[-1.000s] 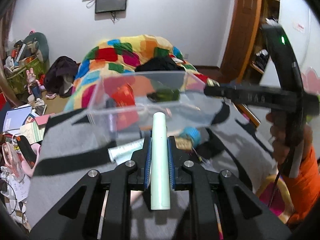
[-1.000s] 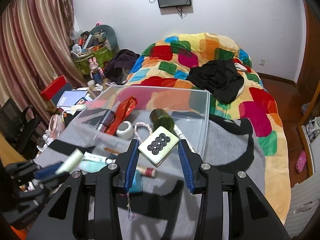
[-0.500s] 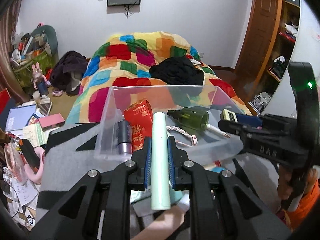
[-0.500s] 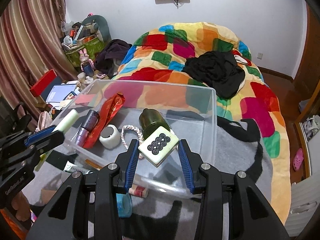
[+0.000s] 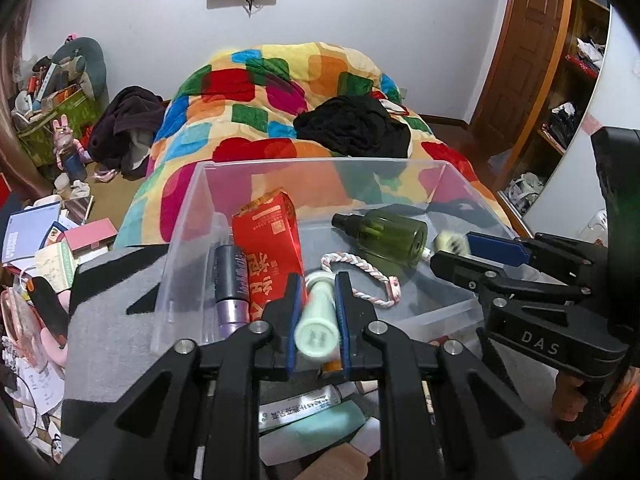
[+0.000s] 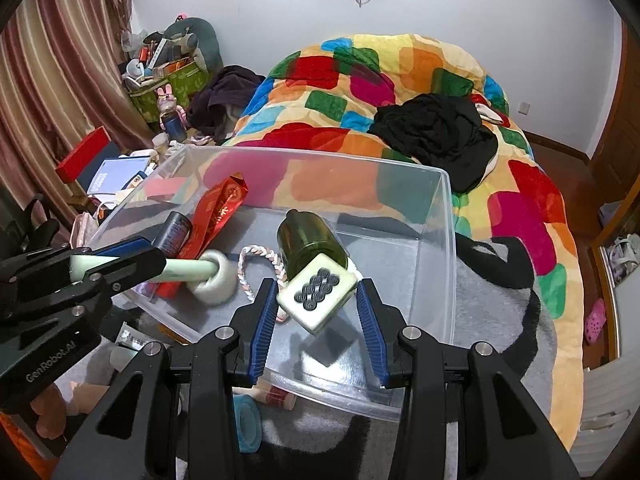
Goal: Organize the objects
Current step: 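Carry the mint tube and mahjong tile into the clear box and release both, then grasp the beige squeeze tube with the left tool while the right tool grasps the blue tape roll, then lower the beige tube and blue tape roll into the clear box and release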
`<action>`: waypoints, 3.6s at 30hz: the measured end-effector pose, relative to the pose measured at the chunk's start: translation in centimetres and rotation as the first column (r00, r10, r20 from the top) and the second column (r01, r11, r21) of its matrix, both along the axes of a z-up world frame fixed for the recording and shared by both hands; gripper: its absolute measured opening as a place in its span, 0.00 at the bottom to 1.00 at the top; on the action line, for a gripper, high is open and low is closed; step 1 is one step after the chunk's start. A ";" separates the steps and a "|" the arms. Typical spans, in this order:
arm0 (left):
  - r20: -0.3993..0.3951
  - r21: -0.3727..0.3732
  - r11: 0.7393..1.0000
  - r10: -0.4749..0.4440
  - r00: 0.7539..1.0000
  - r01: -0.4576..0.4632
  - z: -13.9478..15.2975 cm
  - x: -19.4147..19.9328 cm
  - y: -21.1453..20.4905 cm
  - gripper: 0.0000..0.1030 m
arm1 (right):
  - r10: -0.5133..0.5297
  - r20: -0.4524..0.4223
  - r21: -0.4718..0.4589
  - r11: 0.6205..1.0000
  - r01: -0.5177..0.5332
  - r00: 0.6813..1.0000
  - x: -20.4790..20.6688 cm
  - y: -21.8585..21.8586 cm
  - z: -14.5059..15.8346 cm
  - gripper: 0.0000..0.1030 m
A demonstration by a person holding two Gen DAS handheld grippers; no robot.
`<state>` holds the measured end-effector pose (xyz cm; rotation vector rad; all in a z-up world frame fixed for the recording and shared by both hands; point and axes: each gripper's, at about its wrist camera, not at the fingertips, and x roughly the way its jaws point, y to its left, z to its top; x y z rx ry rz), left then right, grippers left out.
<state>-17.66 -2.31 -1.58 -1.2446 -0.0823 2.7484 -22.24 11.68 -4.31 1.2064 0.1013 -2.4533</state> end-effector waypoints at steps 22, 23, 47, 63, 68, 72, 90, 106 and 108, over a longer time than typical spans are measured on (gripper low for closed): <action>-0.154 -0.042 0.999 0.028 0.988 -0.035 4.3 5.5 -0.7 0.84 | 0.001 -0.107 0.015 1.000 0.001 0.994 4.2 0.9 3.6 0.75; -0.161 -0.053 0.998 0.025 0.987 -0.034 4.3 6.0 -0.7 0.87 | 0.004 -0.108 0.012 1.000 -0.002 0.994 4.6 1.1 3.7 0.76; 0.057 -0.087 0.995 -0.051 0.997 0.056 -4.1 9.3 -0.2 0.91 | 0.070 0.057 0.006 0.997 -0.071 0.996 7.2 0.3 -2.6 0.49; 0.087 -0.052 0.995 -0.079 0.993 0.084 -4.9 8.2 1.2 0.46 | 0.112 0.053 -0.043 0.993 -0.110 0.992 8.2 0.7 -2.0 0.16; 0.077 -0.034 0.997 -0.068 0.995 0.070 -4.5 8.9 0.7 0.27 | 0.094 0.034 -0.066 0.994 -0.091 0.995 8.9 2.2 -0.9 0.16; 0.075 -0.019 0.996 -0.083 0.994 0.084 -4.1 9.8 0.5 0.20 | 0.082 0.020 -0.083 0.993 -0.080 0.996 9.4 3.1 -0.2 0.16; 0.125 -0.041 0.991 -0.122 0.985 0.128 -5.2 8.0 1.8 0.40 | 0.086 -0.043 -0.114 0.989 -0.090 0.995 10.4 3.3 2.2 0.16; -0.029 -0.019 1.000 -0.015 0.999 0.015 -0.5 10.3 -0.4 0.20 | 0.084 -0.041 -0.155 0.984 -0.089 0.996 9.5 2.7 2.4 0.16; -0.064 -0.021 1.000 -0.006 0.998 0.004 0.7 10.5 -0.7 0.20 | 0.080 -0.054 -0.160 0.983 -0.087 0.995 9.3 2.6 2.9 0.16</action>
